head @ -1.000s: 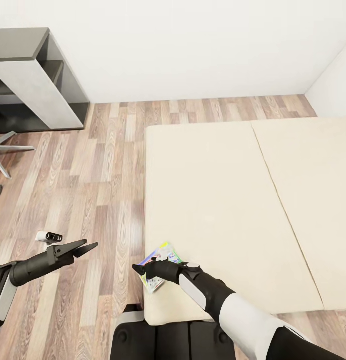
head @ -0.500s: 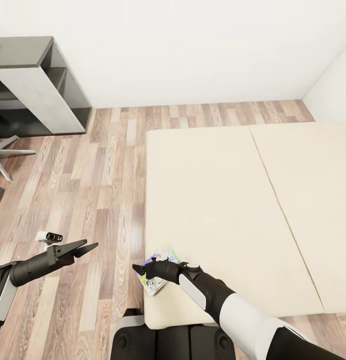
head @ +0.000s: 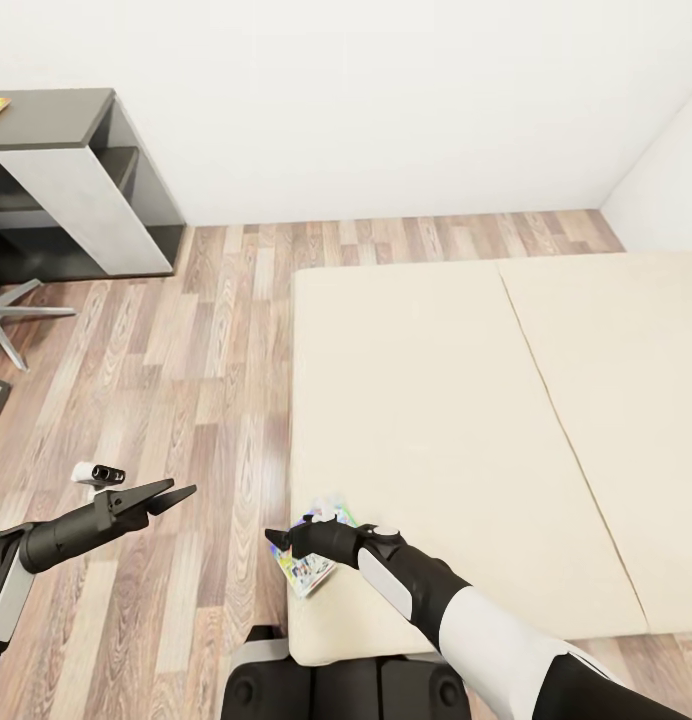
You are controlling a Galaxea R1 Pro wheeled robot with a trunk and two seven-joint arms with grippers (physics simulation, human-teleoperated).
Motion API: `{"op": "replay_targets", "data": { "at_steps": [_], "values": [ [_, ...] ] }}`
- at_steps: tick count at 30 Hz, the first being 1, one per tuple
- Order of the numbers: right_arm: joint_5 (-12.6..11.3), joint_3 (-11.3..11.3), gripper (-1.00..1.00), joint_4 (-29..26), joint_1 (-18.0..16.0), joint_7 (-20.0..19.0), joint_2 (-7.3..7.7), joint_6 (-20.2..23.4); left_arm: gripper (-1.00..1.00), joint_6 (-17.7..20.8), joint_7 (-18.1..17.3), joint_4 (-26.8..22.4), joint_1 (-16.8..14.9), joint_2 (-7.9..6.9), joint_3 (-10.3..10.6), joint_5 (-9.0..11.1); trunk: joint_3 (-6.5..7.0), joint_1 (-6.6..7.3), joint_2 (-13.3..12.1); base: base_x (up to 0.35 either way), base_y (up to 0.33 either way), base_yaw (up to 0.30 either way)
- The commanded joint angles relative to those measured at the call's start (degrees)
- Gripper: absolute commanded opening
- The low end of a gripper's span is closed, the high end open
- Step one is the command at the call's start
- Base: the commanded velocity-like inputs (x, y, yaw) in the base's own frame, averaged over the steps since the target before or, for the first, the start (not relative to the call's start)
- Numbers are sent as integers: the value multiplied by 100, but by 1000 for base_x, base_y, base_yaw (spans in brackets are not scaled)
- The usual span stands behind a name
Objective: Put all the toys in the child's room - the three board games (two on the bed and one on the table), the two jigsaw puzzles on the table, and the tennis ball on the table - inside the toy box on the table in the child's room.
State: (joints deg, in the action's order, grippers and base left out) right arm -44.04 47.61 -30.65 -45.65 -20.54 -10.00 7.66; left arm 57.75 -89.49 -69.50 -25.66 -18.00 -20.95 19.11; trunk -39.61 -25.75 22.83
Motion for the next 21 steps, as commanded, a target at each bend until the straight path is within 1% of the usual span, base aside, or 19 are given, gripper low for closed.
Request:
{"op": "replay_targets", "data": {
  "at_steps": [1,21],
  "values": [
    [-51,15,100,1,-6,-8,0,19,100,61,-21,-2,-1,-2,0,-4,3,-4,8,0,0,0],
    [-44,12,100,-11,-6,-5,0,10,100,61,-23,-2,-1,-2,-6,-4,189,-4,8,0,0,0]
  ]
}}
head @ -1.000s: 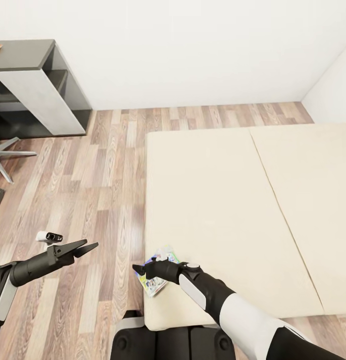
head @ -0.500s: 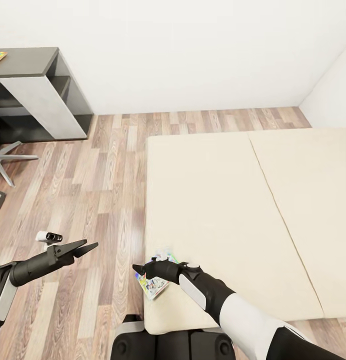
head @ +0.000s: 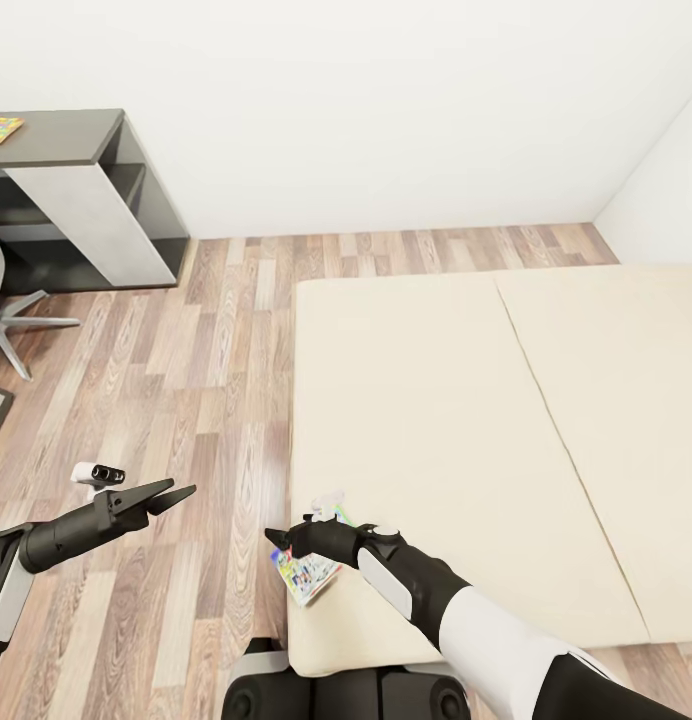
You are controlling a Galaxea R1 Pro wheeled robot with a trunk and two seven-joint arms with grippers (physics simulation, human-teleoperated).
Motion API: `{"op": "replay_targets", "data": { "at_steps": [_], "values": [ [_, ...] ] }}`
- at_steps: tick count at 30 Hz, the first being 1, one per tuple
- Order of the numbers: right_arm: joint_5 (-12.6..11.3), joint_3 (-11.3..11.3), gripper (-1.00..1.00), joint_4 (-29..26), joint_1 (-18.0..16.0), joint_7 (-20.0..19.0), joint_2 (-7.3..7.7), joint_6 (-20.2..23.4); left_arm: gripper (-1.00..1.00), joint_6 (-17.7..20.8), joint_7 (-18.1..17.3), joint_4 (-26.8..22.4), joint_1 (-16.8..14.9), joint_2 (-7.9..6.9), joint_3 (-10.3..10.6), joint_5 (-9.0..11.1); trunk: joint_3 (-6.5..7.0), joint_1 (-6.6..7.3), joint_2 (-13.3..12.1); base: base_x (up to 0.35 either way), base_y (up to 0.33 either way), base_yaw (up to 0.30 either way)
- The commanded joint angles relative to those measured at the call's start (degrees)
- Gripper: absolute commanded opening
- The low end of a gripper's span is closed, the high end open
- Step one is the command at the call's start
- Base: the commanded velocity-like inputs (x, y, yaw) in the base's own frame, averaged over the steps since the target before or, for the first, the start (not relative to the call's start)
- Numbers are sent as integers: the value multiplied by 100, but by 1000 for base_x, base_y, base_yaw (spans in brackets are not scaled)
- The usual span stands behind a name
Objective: Put all the toys in the child's room - the three board games (two on the bed and one on the table), the two jigsaw puzzles on the table, and the tennis ball on the table - inside the toy box on the table in the child's room.
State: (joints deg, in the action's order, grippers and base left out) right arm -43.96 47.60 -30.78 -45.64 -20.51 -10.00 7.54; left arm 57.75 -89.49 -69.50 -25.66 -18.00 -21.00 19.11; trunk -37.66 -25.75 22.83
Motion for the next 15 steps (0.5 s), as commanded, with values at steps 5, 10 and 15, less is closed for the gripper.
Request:
{"op": "replay_targets", "data": {
  "at_steps": [5,10,15],
  "values": [
    [-52,19,100,2,-6,4,0,24,100,61,-24,-2,-1,-4,-2,-4,40,-3,9,0,0,0],
    [-51,19,100,2,-6,0,0,21,100,61,-24,-2,-1,-7,-4,-4,87,-3,9,0,0,0],
    [-52,21,100,2,-6,0,0,20,100,61,-24,-2,-1,-8,-6,-4,133,-3,9,0,0,0]
  ]
}}
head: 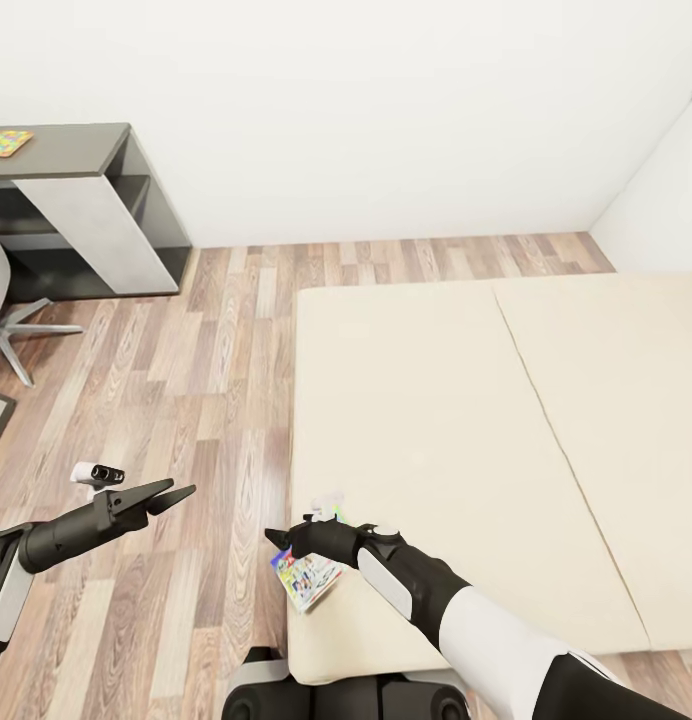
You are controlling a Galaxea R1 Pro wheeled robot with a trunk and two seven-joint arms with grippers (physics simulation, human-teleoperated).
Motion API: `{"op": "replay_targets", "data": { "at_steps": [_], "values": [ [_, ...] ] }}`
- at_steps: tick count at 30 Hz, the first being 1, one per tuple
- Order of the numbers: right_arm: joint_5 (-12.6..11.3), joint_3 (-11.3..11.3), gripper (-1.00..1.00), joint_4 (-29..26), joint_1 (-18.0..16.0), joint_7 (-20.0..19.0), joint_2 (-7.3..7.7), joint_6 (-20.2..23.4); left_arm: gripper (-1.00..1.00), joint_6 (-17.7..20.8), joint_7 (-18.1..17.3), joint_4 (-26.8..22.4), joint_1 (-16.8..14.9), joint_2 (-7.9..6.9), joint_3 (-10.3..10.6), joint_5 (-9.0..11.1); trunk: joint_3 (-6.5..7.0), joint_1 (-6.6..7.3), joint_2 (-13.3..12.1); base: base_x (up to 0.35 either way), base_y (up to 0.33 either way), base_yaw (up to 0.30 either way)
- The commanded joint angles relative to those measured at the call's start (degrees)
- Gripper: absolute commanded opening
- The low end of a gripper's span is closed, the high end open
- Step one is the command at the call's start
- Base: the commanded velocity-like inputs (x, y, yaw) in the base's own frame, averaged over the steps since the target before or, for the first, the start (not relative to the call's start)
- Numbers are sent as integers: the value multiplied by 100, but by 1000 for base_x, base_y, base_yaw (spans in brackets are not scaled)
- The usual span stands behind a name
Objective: Put all the toys in the child's room - the three board games (two on the bed and one on the table), the two jigsaw puzzles on the table, and the tennis ball on the table - inside the toy box on the table in the child's room.
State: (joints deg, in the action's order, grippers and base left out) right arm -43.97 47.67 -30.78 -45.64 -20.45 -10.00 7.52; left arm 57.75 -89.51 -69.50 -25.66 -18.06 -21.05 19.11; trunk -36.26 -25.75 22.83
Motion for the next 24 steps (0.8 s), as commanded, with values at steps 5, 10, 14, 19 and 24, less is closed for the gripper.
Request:
{"op": "replay_targets", "data": {
  "at_steps": [5,10,14,19,24],
  "values": [
    [-50,14,100,2,-6,-5,0,25,100,61,-23,-2,-1,-2,1,-4,40,-3,9,0,0,0],
    [-49,14,100,2,-6,0,0,24,100,61,-23,-2,-1,-4,-2,-4,86,-3,9,0,0,0],
    [-49,12,100,2,-6,-6,0,24,100,61,-23,-2,-1,-2,3,-4,124,-3,9,0,0,0],
    [-44,14,100,5,-6,-1,0,25,100,61,-19,-2,-1,-4,4,-7,170,-3,9,0,0,0],
    [-44,14,100,4,-6,-1,0,23,100,61,-22,-2,-1,-3,4,-6,217,-3,9,0,0,0]
  ]
}}
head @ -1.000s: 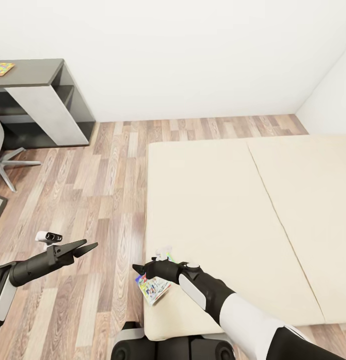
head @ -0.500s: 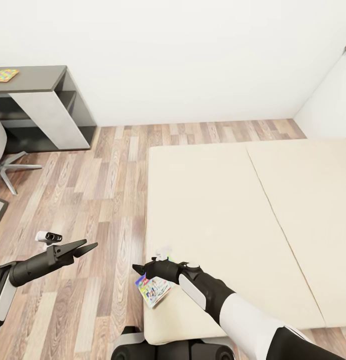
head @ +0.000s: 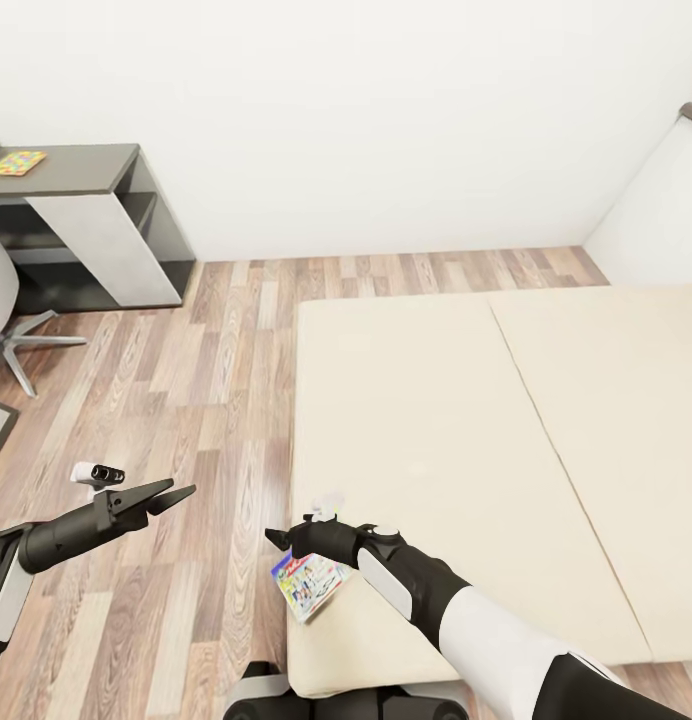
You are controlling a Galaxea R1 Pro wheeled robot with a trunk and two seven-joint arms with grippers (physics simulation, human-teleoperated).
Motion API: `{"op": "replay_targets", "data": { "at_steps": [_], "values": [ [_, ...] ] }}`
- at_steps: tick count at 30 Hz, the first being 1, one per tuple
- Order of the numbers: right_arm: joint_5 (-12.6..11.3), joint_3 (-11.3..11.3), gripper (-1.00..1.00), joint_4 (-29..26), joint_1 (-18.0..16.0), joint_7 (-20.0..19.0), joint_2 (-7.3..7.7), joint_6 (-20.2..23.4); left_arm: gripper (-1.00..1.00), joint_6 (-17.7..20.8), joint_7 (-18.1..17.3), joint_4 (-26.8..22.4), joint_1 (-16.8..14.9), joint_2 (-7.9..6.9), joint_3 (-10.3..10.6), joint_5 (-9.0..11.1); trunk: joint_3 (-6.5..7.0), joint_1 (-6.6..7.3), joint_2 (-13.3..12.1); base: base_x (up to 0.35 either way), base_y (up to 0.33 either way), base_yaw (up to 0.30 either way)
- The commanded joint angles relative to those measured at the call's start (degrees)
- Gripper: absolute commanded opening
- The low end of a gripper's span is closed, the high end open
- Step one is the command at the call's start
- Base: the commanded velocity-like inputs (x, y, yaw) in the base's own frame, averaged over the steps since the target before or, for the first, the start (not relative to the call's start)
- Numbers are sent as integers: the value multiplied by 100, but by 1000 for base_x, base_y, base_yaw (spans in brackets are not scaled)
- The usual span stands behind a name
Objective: Put all the toys in the child's room - the three board games (two on the bed and one on the table), the two jigsaw puzzles on the table, and the tennis ball on the table - inside the toy box on the table in the child's room.
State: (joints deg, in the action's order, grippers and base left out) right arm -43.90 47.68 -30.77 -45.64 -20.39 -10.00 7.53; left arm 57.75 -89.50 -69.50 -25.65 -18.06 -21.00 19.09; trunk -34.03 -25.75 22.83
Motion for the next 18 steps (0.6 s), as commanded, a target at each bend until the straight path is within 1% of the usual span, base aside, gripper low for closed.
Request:
{"op": "replay_targets", "data": {
  "at_steps": [1,18],
  "values": [
    [-49,14,100,3,-6,-5,0,24,100,61,-23,-2,-1,-2,0,-4,3,-4,9,0,0,0],
    [-27,15,100,9,-6,0,0,28,100,61,-23,-2,-1,-4,-4,-2,161,-4,9,0,0,0]
  ]
}}
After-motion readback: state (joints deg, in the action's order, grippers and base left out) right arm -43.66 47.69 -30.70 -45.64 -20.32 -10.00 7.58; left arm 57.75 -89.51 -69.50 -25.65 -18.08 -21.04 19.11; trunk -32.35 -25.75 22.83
